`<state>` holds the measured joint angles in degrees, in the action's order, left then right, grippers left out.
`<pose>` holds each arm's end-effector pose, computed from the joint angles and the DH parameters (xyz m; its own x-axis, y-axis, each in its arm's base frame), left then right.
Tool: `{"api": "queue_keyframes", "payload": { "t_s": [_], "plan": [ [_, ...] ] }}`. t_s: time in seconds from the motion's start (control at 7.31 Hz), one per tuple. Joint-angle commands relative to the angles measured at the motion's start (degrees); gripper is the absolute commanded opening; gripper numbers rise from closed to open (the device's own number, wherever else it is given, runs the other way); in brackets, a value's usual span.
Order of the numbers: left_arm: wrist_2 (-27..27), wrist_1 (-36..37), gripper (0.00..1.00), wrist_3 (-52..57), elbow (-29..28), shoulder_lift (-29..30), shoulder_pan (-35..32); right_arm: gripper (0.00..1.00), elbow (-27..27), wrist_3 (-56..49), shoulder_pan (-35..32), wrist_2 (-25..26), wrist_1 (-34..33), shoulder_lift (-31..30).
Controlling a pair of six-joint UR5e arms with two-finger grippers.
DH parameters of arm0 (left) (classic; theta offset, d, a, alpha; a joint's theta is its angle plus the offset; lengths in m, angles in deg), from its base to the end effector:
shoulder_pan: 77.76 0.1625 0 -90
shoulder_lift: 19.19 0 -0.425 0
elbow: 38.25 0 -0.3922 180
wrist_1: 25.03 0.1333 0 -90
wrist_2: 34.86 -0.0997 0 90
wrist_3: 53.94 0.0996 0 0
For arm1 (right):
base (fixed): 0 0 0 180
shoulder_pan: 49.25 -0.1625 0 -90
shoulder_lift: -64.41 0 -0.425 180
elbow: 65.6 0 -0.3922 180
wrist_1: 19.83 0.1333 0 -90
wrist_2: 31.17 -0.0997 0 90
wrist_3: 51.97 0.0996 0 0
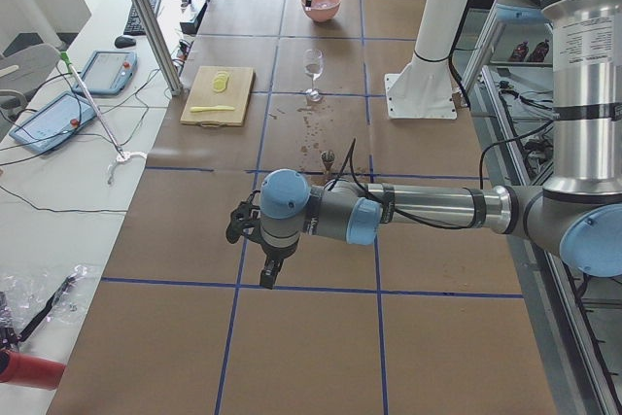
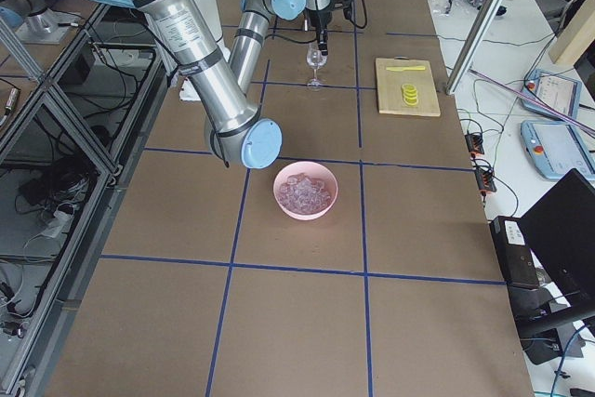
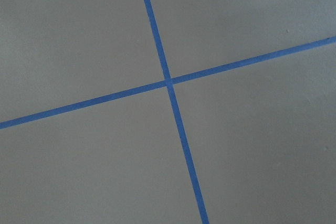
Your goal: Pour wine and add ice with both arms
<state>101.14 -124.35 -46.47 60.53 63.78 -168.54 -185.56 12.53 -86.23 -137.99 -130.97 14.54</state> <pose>-0.0678 -0.4503 0.6211 0.6923 0.2551 -0.6750 -0.0773 0.9562 0.2822 -0.3724 -0.4112 0.1061 0.6464 -0.0292 0.7625 -0.1365 0.9787 0.1531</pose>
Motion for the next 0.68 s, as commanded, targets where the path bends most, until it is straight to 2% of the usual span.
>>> {"api": "queue_keyframes", "payload": {
  "t_s": [0.0, 0.27, 0.55],
  "plan": [
    [0.06, 0.00, 1.00, 0.00, 0.18, 0.01, -0.01, 0.00, 11.09, 5.62, 6.38, 6.88, -0.12, 10.28],
    [0.06, 0.00, 1.00, 0.00, 0.18, 0.01, -0.01, 0.00, 17.45, 8.79, 7.97, 7.06, -0.12, 15.84],
    [0.06, 0.00, 1.00, 0.00, 0.18, 0.01, -0.01, 0.00, 17.56, 8.80, 9.64, 7.76, -0.99, 15.42]
  ]
}}
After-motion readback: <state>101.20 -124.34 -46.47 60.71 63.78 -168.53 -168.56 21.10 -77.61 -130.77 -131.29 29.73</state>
